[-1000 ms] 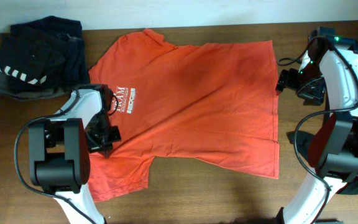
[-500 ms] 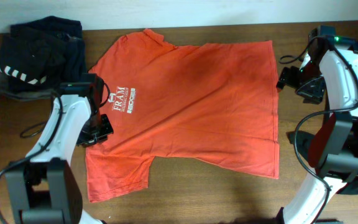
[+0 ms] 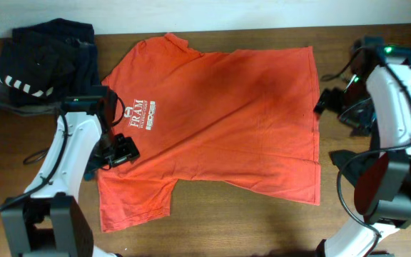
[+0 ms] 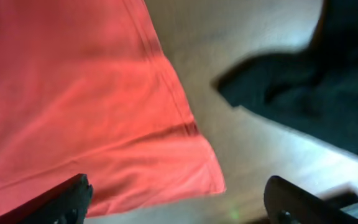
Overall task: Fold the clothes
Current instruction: 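Move both grippers to the shirt's bottom hem corners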
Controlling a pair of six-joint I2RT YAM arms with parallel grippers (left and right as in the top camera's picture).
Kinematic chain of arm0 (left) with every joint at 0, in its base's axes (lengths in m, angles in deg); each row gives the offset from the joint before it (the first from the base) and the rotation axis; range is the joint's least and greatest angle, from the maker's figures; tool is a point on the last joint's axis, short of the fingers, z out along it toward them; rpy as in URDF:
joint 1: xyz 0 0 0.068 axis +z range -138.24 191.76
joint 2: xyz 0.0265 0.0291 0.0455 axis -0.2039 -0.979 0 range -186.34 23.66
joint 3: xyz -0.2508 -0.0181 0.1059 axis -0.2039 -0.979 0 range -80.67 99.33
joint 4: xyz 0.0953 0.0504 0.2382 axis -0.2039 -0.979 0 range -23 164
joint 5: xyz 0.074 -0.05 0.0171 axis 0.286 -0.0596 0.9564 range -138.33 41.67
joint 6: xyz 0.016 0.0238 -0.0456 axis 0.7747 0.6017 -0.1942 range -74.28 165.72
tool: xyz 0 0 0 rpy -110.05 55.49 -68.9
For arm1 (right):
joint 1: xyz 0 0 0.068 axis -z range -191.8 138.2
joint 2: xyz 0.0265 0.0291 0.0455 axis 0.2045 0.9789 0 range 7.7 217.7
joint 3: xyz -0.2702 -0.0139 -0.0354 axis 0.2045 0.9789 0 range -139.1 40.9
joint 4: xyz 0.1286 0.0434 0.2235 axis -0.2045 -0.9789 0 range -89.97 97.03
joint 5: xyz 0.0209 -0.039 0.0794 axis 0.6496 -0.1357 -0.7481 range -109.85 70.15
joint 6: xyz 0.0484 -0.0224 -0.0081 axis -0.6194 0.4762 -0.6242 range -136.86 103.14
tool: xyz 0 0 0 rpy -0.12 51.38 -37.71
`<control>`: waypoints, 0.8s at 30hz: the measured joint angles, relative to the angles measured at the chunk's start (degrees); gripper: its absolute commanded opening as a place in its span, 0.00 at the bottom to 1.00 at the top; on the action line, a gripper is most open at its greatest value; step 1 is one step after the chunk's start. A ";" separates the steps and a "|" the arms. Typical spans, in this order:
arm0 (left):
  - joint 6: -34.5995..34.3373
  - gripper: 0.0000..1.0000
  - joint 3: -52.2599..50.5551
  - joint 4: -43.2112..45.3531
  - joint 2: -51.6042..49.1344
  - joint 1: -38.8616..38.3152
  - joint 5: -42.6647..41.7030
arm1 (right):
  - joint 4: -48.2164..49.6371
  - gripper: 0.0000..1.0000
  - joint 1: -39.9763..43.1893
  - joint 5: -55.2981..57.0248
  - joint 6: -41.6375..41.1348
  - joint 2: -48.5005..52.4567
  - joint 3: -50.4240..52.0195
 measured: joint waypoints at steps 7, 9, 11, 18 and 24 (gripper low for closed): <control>-2.12 0.98 -0.07 -1.97 2.43 0.07 0.87 | 2.89 0.99 -0.28 0.00 -7.08 -4.39 14.36; -2.71 0.99 -0.68 -1.62 2.43 0.07 0.74 | 5.01 0.99 -0.28 -0.22 -8.52 -8.66 19.30; -3.89 0.99 -1.66 -0.76 2.43 0.11 0.57 | 7.98 0.99 -0.28 -1.16 -9.53 -13.27 24.17; -6.23 0.99 -8.07 3.39 2.47 0.39 -0.02 | 19.30 0.99 -0.28 -10.21 -11.04 -17.84 38.36; -6.58 0.99 -14.29 7.72 2.49 1.36 -0.07 | 23.04 0.99 -0.28 -14.21 -11.13 -17.77 44.65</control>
